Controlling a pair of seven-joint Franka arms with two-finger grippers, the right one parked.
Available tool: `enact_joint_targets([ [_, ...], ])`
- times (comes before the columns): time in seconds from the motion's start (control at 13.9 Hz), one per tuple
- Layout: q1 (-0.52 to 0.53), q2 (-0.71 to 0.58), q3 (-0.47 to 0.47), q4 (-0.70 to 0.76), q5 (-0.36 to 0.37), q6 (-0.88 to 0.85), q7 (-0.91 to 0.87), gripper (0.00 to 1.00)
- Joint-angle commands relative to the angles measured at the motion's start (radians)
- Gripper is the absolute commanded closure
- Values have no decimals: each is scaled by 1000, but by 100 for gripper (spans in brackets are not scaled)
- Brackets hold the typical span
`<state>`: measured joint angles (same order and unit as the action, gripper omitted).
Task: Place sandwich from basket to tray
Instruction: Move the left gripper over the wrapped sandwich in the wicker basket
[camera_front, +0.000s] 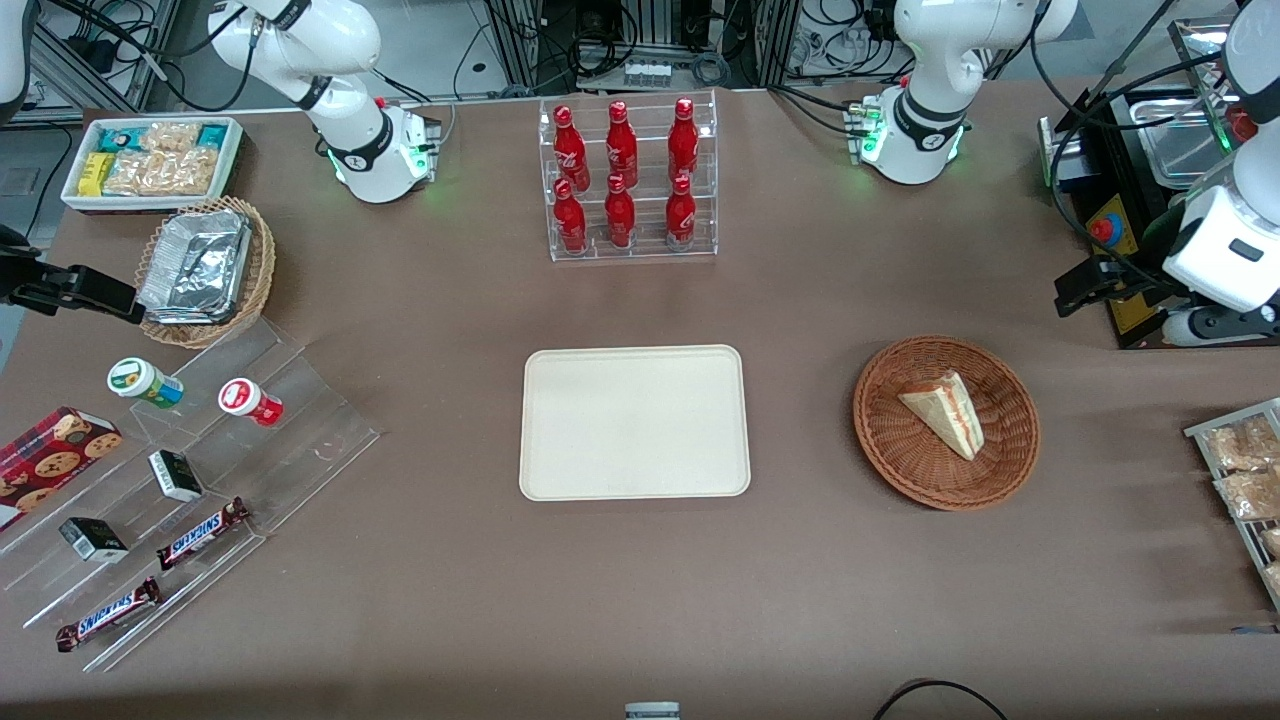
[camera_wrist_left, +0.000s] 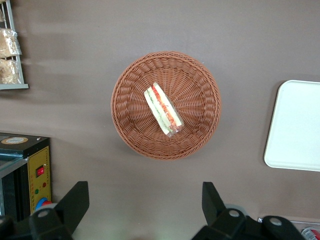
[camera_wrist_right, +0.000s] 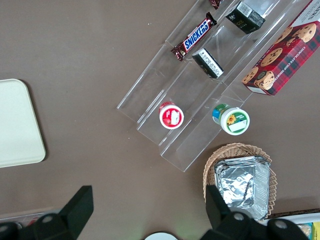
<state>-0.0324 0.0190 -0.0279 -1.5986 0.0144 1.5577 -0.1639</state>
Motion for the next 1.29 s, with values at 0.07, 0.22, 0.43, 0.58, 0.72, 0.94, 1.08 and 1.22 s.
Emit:
enact_joint_targets([
  [0.07, -11, 4, 2, 17, 9, -19, 7, 0],
  [0.22, -11, 7, 5, 9, 10, -5, 15, 0],
  [0.43, -11, 6, 20, -50, 25, 65, 30, 0],
  [0.58, -12, -8, 14, -153, 56, 162, -15, 0],
  [0.72, -14, -11, 10, -226, 58, 240, -106, 0],
  [0.94, -14, -10, -17, -320, 58, 346, -222, 0],
  [1.08, -15, -7, -21, -368, 58, 416, -334, 0],
  [1.22, -15, -4, -32, -421, 58, 479, -390, 0],
])
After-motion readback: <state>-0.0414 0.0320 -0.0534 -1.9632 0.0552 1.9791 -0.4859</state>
